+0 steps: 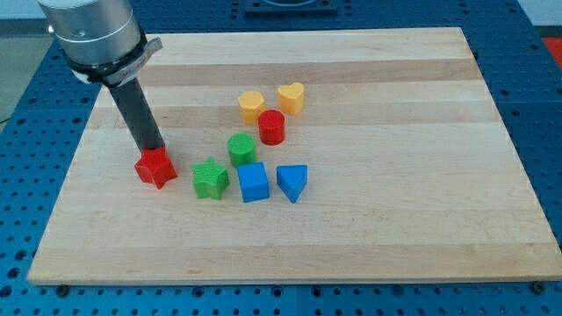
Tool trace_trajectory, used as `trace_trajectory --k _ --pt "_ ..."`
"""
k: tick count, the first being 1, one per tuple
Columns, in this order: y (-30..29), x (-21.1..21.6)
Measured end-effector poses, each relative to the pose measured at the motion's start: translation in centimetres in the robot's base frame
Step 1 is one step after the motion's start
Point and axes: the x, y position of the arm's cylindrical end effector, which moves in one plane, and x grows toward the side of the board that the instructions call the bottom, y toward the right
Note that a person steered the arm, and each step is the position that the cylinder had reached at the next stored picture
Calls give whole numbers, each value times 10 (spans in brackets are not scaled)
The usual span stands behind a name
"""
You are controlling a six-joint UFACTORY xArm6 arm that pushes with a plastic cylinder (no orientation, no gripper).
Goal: Move the group of stars and blue blocks towards the right
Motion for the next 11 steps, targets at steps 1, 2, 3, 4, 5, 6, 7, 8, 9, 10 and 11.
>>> trace_trajectory --k 1,2,3,4,5,6,7,8,9,10,11 --pt "0 0" --pt "0 9" --pt "-26 23" --pt "-56 15" --pt "-13 40" --pt "54 40" --pt "127 40" --pt "183 45" --pt "241 52" --pt "238 35" --pt "225 15"
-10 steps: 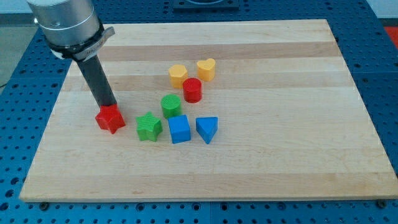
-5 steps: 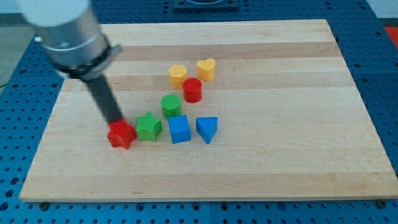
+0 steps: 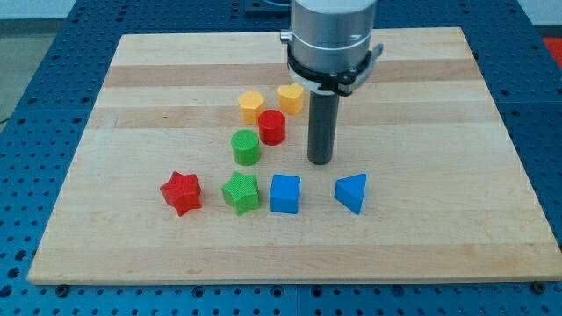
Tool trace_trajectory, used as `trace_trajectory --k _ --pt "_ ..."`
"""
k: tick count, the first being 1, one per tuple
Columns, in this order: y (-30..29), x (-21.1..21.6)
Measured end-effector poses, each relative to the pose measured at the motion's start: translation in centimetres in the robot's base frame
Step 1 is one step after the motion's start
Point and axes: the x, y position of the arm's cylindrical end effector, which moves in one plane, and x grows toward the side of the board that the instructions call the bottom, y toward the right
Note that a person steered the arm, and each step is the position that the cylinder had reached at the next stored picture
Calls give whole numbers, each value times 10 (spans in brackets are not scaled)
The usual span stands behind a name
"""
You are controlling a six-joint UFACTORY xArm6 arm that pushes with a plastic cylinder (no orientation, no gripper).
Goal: Move the group of stars and blue blocks towards the right
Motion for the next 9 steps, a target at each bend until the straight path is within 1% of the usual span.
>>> trace_trajectory --k 1,3,4,5,6,8,9 --pt "1 -2" --pt "-154 -2" --pt "-211 29" --pt "-264 29" --pt "-235 58" --pt "-56 56" --pt "-56 54"
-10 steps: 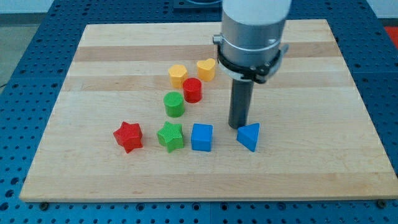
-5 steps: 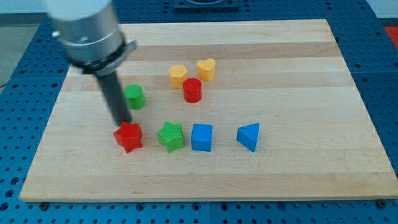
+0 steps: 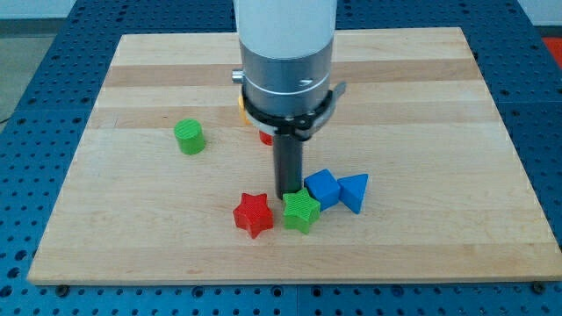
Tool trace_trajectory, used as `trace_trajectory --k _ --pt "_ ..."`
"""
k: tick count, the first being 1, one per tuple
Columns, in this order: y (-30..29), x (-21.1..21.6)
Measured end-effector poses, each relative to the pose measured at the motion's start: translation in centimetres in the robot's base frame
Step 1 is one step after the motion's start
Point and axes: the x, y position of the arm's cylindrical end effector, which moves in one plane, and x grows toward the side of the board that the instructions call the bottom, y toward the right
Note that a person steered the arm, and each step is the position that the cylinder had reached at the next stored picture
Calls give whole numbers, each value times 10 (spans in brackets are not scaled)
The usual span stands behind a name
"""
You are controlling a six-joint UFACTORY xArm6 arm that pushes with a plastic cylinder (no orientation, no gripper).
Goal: Move the group of stars and blue blocks towards the right
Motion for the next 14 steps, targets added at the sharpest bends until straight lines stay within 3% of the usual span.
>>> trace_trajectory --k 1,2,3,4,5,6,8,9,10,11,13,14 --pt "-44 -5" --pt "-39 37" --pt "-76 40" --pt "-100 73" --pt "-36 74" --pt "45 47" --pt "136 35" --pt "82 30" --pt "10 -15" --pt "48 -65" --pt "104 -25" --pt "109 -41"
